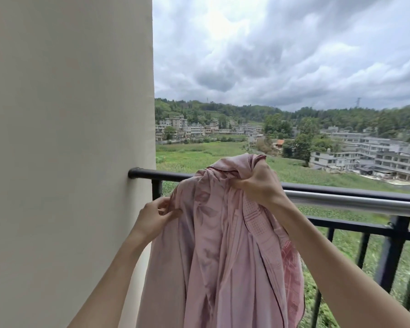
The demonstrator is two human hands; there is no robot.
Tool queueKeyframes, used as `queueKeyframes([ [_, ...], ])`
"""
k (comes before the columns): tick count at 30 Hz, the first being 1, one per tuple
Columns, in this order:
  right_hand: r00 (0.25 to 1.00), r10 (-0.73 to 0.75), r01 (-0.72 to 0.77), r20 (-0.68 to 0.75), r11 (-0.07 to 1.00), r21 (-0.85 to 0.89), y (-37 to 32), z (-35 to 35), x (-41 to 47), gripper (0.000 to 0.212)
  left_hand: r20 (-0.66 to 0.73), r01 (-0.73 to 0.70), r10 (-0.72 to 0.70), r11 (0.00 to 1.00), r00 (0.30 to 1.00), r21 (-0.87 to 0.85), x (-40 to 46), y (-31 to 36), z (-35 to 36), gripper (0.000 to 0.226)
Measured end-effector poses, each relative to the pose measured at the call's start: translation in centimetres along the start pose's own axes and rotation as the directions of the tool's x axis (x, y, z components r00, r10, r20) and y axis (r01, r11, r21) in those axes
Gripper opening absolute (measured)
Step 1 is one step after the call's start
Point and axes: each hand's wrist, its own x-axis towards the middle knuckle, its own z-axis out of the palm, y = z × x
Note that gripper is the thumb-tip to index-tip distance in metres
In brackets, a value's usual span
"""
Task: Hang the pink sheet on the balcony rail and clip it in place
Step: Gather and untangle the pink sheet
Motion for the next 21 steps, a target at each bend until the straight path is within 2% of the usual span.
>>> queueKeyframes([
  [4,1.0,0.016,-0.014,-0.027,0.998,0.067,-0.1,-0.2,-0.5,0.035,-0.134,0.018,-0.004,0.995,0.991,0.099,0.6,-0.2,0.3,0.013],
  [7,0.997,0.053,-0.048,-0.047,0.993,0.109,0.1,-0.3,-0.6,0.033,-0.181,0.041,-0.035,0.999,0.983,0.031,1.6,0.1,-0.4,0.013],
  [9,0.993,0.091,-0.077,-0.076,0.981,0.176,0.5,-0.8,-0.3,0.03,-0.266,0.025,-0.024,1.0,0.964,0.0,2.4,1.0,-1.0,0.013],
  [12,0.978,0.172,-0.123,-0.116,0.93,0.346,1.3,-2.4,0.5,0.023,-0.376,-0.094,0.099,0.995,0.921,0.032,3.8,4.1,-1.2,0.014],
  [15,0.956,0.228,-0.122,-0.186,0.882,0.456,1.8,-5.1,1.1,0.017,-0.42,-0.258,0.278,0.96,0.864,0.106,5.0,7.9,-0.4,0.014],
  [17,0.937,0.245,-0.095,-0.249,0.865,0.493,2.2,-6.9,1.2,0.027,-0.38,-0.329,0.356,0.934,0.854,0.136,5.6,9.7,0.5,0.016],
  [19,0.929,0.262,-0.115,-0.261,0.876,0.469,3.3,-7.7,0.8,0.035,-0.217,-0.336,0.369,0.925,0.904,0.175,5.8,10.0,1.9,0.02],
  [21,0.932,0.293,-0.183,-0.213,0.889,0.421,4.7,-7.7,0.0,0.036,-0.052,-0.316,0.34,0.913,0.939,0.26,5.2,9.0,3.3,0.023],
])
